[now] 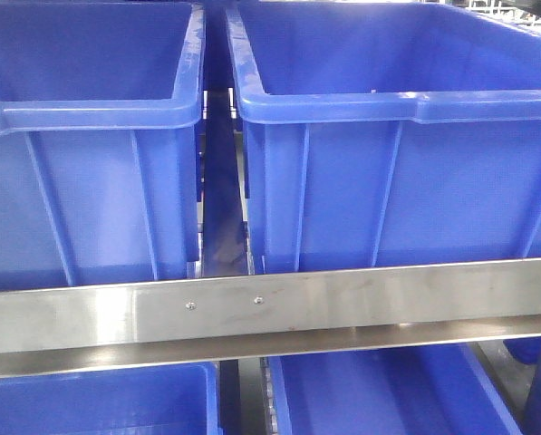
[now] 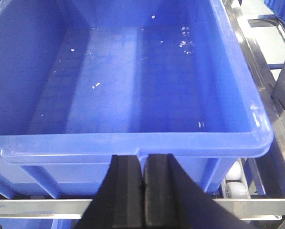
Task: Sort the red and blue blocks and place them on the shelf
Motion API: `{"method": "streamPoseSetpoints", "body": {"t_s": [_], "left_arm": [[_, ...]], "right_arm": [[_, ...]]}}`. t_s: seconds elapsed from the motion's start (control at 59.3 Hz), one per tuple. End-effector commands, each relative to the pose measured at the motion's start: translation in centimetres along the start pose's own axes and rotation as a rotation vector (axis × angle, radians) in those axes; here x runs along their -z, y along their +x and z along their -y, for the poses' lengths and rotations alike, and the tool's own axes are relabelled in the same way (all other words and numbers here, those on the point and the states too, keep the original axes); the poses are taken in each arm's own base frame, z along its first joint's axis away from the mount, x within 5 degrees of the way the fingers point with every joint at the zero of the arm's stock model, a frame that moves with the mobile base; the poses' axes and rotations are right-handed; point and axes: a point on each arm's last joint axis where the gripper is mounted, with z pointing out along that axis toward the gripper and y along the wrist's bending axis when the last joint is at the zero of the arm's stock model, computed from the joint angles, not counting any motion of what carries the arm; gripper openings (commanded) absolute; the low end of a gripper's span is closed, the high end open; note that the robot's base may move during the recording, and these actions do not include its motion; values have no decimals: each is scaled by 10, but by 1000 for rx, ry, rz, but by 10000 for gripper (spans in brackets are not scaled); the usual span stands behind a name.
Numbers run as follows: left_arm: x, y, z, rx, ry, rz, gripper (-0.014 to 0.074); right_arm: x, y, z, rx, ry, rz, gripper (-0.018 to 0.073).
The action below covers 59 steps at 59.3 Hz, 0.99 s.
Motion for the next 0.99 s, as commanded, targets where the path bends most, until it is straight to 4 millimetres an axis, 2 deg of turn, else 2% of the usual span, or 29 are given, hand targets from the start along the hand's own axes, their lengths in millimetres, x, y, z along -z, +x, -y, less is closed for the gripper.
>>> {"method": "streamPoseSetpoints", "body": {"t_s": [0.0,0.927,0.978], "left_arm": [[2,-18,4,0,27,114,128],[2,-18,4,0,27,114,128],[2,-18,4,0,27,114,128]], "right_arm": [[4,-17,-3,21,-18,110,58],[4,-18,-3,22,-17,114,58],[10,-17,-2,22,-19,132,58]]}}
